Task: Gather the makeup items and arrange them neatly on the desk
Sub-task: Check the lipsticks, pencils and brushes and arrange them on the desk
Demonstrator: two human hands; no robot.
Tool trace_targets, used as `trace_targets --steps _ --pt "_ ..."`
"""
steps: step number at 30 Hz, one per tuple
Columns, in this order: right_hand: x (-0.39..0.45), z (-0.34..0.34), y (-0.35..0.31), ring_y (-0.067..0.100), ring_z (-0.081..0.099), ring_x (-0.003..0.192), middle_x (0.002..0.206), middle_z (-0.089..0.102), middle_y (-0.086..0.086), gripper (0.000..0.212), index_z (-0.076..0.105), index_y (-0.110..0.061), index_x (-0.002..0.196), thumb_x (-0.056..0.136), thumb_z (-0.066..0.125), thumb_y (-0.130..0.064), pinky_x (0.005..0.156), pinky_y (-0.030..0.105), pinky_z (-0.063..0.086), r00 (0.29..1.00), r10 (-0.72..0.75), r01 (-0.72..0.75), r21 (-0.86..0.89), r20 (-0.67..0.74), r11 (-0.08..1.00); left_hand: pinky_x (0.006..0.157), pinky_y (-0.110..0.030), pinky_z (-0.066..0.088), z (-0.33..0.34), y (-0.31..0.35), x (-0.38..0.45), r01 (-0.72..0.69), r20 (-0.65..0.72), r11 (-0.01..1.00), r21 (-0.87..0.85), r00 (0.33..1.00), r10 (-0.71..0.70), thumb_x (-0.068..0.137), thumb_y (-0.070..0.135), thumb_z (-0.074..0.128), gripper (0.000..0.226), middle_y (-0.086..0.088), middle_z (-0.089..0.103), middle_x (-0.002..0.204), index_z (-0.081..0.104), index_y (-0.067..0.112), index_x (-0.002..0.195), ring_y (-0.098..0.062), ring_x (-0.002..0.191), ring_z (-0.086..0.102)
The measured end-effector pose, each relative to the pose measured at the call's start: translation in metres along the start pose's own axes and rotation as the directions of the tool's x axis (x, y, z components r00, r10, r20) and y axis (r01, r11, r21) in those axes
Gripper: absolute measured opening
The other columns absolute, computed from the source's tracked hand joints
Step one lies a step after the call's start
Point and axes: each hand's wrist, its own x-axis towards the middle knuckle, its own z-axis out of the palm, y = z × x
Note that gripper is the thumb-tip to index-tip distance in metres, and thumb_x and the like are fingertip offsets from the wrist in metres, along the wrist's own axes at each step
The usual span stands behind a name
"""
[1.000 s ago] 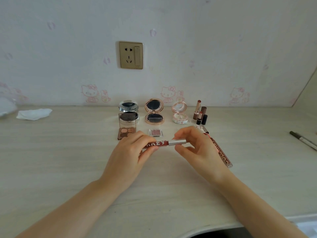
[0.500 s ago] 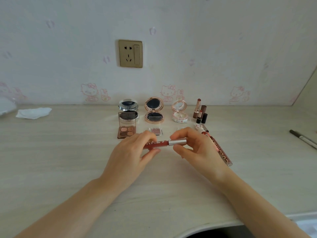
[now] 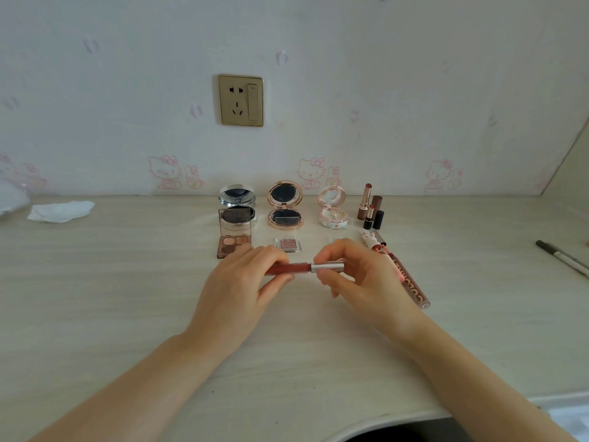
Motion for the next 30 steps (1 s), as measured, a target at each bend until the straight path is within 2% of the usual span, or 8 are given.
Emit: trace_targets --steps 5,8,13,18,22,25,28,30 --pt "0.0014 -0.0021 -0.0011 0.020 0.066 0.075 0.082 0.069 0.000 0.013 0.067 -0.015 0.096 0.092 0.059 -0.025 0.059 0.030 0.055 0.990 0.083 -0.075 0.070 -0.115 0.995 0.066 -0.037 0.050 0.0015 -0.0015 0.0001 0.030 -0.018 0.999 -0.044 0.999 -0.031 0.083 0.032 0.065 0.016 0.013 0.061 0.083 0.063 0.019 0.092 -0.013 0.077 0.055" --pt "0.0012 -0.0030 0.0021 0.017 0.061 0.062 0.066 0.069 -0.001 0.035 0.070 -0.012 0.081 0.096 0.048 -0.035 0.060 0.030 0.051 0.987 0.127 -0.134 -0.070 -0.095 0.989 0.066 -0.036 0.051 0.0017 -0.0020 -0.0006 0.023 -0.013 0.999 -0.043 1.000 -0.024 0.083 0.033 0.064 0.016 0.013 0.061 0.083 0.063 0.019 0.092 -0.013 0.078 0.056" --pt "0.0012 -0.0013 0.0014 0.001 0.057 0.057 0.065 0.068 -0.006 0.016 0.070 -0.017 0.082 0.092 0.058 -0.021 0.054 0.016 0.047 0.995 0.068 -0.073 -0.070 -0.067 0.995 0.064 -0.035 0.050 0.0003 -0.0049 -0.0003 0.024 -0.016 0.999 -0.039 1.000 -0.025 0.083 0.030 0.067 0.015 0.016 0.057 0.083 0.062 0.020 0.092 -0.012 0.077 0.054" --pt "0.0006 -0.0040 0.0023 0.006 0.064 0.080 0.091 0.067 -0.002 0.018 0.070 -0.026 0.102 0.086 0.068 -0.020 0.064 0.027 0.057 0.994 0.065 -0.068 -0.027 -0.089 0.997 0.064 -0.037 0.051 0.0006 -0.0050 0.0009 0.027 -0.031 0.999 -0.044 0.999 -0.028 0.082 0.032 0.065 0.017 0.014 0.059 0.082 0.063 0.018 0.092 -0.013 0.075 0.054" --pt "0.0003 -0.0035 -0.0010 0.005 0.062 0.070 0.077 0.071 -0.005 0.021 0.071 -0.019 0.091 0.093 0.054 -0.032 0.061 0.022 0.052 0.986 0.145 -0.146 -0.008 -0.080 0.989 0.064 -0.037 0.051 0.0017 -0.0044 -0.0001 0.014 -0.023 0.999 -0.048 1.000 -0.015 0.083 0.034 0.063 0.017 0.015 0.059 0.082 0.062 0.020 0.092 -0.013 0.075 0.054" --pt "-0.0001 -0.0005 0.0000 0.000 0.059 0.063 0.070 0.069 -0.006 0.016 0.070 -0.016 0.088 0.093 0.056 -0.020 0.057 0.019 0.050 0.994 0.098 -0.101 -0.050 -0.057 0.994 0.065 -0.037 0.050 0.0017 -0.0047 -0.0005 0.014 -0.019 0.999 -0.044 1.000 -0.014 0.083 0.033 0.063 0.016 0.014 0.060 0.083 0.062 0.020 0.092 -0.013 0.076 0.055" --pt "0.0004 -0.0016 0.0009 0.000 0.062 0.075 0.084 0.068 -0.010 0.015 0.070 -0.020 0.094 0.088 0.063 -0.008 0.061 0.017 0.051 0.998 0.039 -0.042 -0.046 -0.056 0.998 0.065 -0.036 0.050 0.0010 -0.0053 -0.0001 0.022 -0.017 0.999 -0.037 1.000 -0.023 0.083 0.034 0.063 0.017 0.014 0.059 0.083 0.062 0.020 0.092 -0.013 0.076 0.055" --pt "0.0010 -0.0030 0.0027 0.005 0.063 0.088 0.095 0.067 -0.010 0.017 0.069 -0.024 0.094 0.086 0.067 -0.009 0.066 0.023 0.055 0.997 0.037 -0.039 -0.019 -0.070 0.999 0.065 -0.036 0.050 0.0009 -0.0051 0.0003 0.018 -0.018 0.999 -0.035 1.000 -0.018 0.083 0.033 0.065 0.016 0.014 0.059 0.083 0.062 0.020 0.092 -0.013 0.077 0.055"
